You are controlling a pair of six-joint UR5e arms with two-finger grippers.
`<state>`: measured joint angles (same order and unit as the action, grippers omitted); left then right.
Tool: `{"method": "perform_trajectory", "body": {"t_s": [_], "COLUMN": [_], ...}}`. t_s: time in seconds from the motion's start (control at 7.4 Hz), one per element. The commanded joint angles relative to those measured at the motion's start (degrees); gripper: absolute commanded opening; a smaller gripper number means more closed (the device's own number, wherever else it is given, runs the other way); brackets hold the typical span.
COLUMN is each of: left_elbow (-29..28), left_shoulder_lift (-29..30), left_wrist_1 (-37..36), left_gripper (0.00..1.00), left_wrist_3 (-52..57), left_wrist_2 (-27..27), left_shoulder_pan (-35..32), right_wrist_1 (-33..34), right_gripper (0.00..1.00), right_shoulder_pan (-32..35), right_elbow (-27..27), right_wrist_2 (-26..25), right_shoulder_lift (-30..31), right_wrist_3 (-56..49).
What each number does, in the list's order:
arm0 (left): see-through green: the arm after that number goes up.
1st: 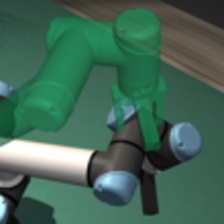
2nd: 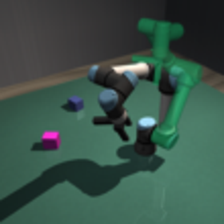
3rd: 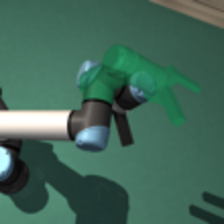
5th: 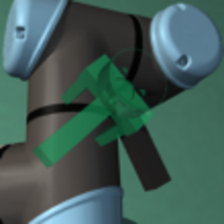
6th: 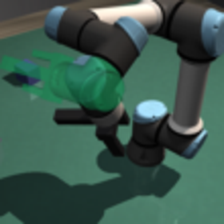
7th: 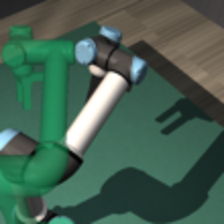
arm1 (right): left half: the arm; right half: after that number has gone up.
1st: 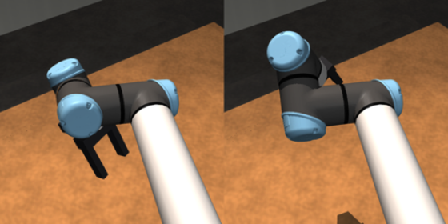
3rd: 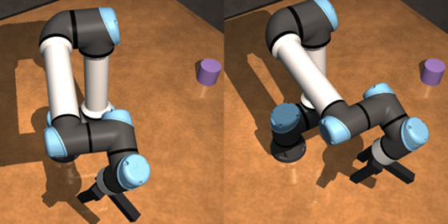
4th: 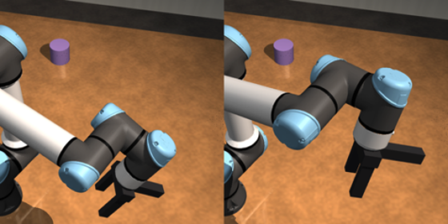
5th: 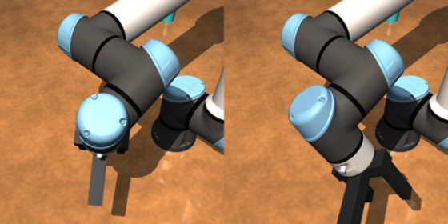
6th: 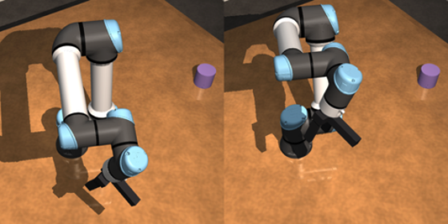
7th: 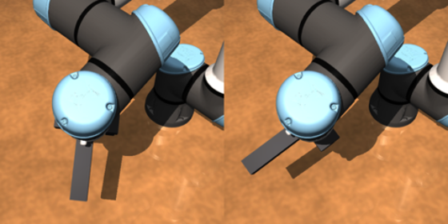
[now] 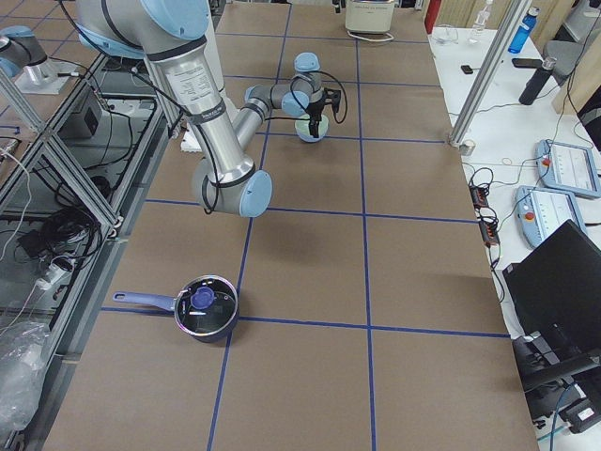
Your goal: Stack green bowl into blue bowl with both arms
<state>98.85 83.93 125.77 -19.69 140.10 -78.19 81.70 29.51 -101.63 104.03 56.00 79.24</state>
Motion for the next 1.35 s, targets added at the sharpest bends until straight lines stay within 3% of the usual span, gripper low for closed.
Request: {"method": "perform_trajectory", "body": {"t_s": [0.0,0.14,0.41,0.81,1.22], "left_elbow": [0.1,0.1,0.2,0.2,0.0], "left_shoulder_lift": [-0.1,-0.1,-0.1,-0.2,-0.3], "left_wrist_1": [0.0,0.0,0.0,0.0,-1.0], "left_gripper": [0.97,0.97,0.97,0.97,0.97], "left_wrist_3": [0.4,0.5,0.5,0.6,4.1], "left_wrist_2": [0.0,0.0,0.1,0.0,0.7], "left_shoulder_pan": [0.0,-0.1,-0.2,-1.0,-3.5], "right_wrist_1": [-0.4,-0.3,0.4,2.2,2.8], "right_gripper": [1.0,1.0,1.0,1.0,1.0], "right_shoulder_pan": [9.8,15.5,22.9,37.9,46.2], "right_elbow": [-1.2,-1.0,-0.8,-0.3,-0.2], "right_wrist_2": [8.2,13.5,15.2,25.8,28.3], "right_shoulder_lift": [0.6,2.5,5.2,13.6,22.0], "right_wrist_3": [-8.0,-13.2,-23.9,-42.8,-51.2]}}
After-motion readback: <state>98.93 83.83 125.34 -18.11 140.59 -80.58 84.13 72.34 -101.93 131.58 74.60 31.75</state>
